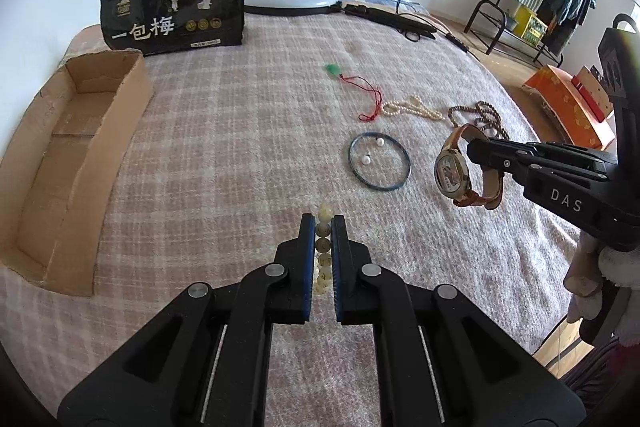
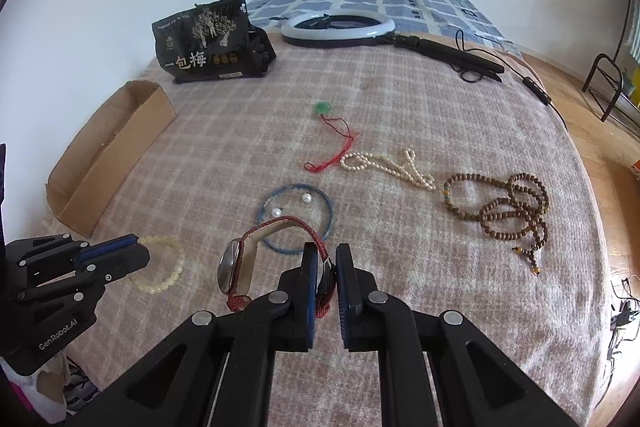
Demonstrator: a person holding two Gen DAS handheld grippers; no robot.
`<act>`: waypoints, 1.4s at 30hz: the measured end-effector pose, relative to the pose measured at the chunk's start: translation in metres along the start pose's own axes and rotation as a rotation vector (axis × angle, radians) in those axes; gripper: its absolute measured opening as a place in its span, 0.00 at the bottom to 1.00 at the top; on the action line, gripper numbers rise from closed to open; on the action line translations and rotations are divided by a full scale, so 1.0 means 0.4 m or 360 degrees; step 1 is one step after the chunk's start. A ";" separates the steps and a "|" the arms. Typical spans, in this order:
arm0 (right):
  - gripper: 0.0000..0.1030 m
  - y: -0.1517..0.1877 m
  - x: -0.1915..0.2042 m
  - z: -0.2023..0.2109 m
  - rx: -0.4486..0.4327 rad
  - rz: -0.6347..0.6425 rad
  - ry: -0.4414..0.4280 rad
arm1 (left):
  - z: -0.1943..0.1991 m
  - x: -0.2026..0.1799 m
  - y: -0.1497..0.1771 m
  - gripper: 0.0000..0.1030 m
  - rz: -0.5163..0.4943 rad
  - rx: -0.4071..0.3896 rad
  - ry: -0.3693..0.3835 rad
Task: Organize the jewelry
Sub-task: 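Carry the bracelet and watch into the cardboard box and open both tools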
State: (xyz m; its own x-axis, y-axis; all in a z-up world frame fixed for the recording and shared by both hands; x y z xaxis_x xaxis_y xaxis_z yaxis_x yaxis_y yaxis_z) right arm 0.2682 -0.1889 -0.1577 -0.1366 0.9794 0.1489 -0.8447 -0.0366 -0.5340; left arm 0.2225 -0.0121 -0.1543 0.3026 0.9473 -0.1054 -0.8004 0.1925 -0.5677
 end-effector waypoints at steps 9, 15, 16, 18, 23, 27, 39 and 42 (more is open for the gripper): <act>0.07 -0.056 0.137 0.028 -0.0099 0.0045 -0.0096 | 0.105 0.116 -0.012 0.05 0.0129 -0.0153 -0.0054; 0.07 -0.087 0.236 0.017 -0.0129 0.0099 -0.0155 | 0.158 0.221 -0.004 0.05 0.0246 -0.0215 -0.0100; 0.07 -0.090 0.252 0.013 -0.0129 0.0107 -0.0164 | 0.168 0.238 -0.001 0.05 0.0266 -0.0226 -0.0111; 0.07 -0.098 0.285 0.002 -0.0125 0.0129 -0.0180 | 0.189 0.276 0.008 0.05 0.0308 -0.0247 -0.0132; 0.07 -0.110 0.363 -0.030 -0.0110 0.0183 -0.0221 | 0.230 0.376 0.025 0.05 0.0421 -0.0288 -0.0191; 0.07 -0.120 0.426 -0.057 -0.0101 0.0214 -0.0253 | 0.251 0.450 0.039 0.05 0.0501 -0.0300 -0.0239; 0.07 -0.150 0.634 -0.141 -0.0067 0.0348 -0.0346 | 0.249 0.619 0.091 0.05 0.0644 -0.0241 -0.0359; 0.07 -0.156 0.668 -0.161 -0.0061 0.0359 -0.0360 | 0.239 0.641 0.106 0.05 0.0671 -0.0211 -0.0371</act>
State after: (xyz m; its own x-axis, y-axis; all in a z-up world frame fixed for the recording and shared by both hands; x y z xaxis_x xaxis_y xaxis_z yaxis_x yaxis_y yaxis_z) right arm 0.3178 0.0880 -0.1379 -0.4334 0.8783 0.2020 -0.7606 -0.2362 -0.6047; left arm 0.2165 0.2635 -0.1274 -0.1691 0.9706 -0.1712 -0.7508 -0.2394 -0.6157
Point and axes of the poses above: each gripper's, at about its wrist camera, not at the fingertips, and z roughly against the way its jaws point, x to its left, y to its underside, the point moved 1 cm from there along -z, roughly the way its jaws point, and after that the axes turned 7 degrees about -z, right-handed, at the moved point
